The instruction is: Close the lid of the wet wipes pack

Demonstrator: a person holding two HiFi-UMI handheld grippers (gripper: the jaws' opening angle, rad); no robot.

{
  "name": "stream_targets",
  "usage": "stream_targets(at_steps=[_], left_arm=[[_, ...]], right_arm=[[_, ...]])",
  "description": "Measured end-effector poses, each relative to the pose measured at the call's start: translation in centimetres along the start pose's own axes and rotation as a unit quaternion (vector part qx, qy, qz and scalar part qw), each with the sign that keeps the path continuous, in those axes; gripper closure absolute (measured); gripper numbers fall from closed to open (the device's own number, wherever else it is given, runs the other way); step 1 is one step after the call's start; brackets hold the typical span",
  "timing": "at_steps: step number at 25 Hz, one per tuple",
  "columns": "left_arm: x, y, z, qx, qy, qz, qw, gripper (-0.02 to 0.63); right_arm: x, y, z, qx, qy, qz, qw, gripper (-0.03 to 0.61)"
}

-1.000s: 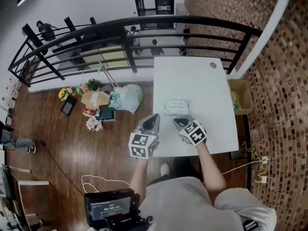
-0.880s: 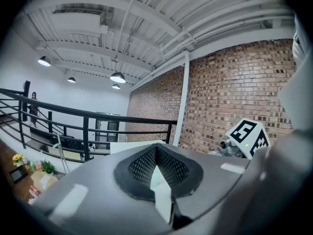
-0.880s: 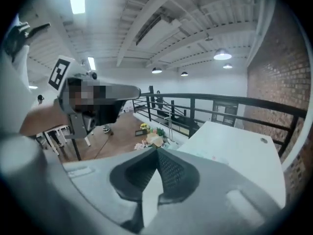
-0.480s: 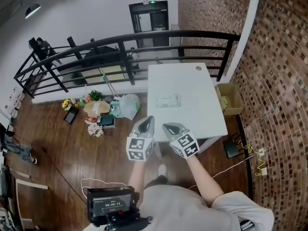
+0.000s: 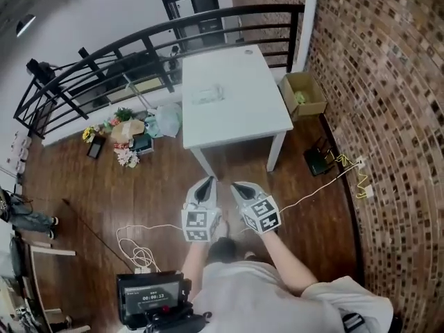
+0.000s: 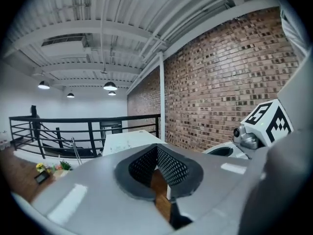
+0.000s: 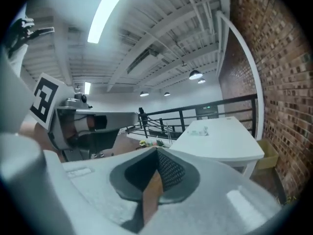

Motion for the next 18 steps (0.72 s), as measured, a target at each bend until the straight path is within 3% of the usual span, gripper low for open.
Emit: stream_targets(at_steps=[6,18], left_arm=[[-4.2,-1.6,5.1,0.010,-0.052,0.027,0.9982,0.598],[-11.7,1.0,4.6,-0.001,-0.061,0.068,0.9958,0.598]], right_arm=[[-3.7,3.6,5.9,-0.067,-0.070,0.005,0.995,0.587],[-4.2,9.5,8.7,-0.094,-0.105,0.031,0.990,0.586]])
Point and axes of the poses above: the fingertips, and each gripper's own axes: x forward along the fingers, y to its left, z out of its top, the point moved 7 cm from there along -x, backward along the fingers, and after that the axes turned 9 degrees about -y, right-handed, at the moved point
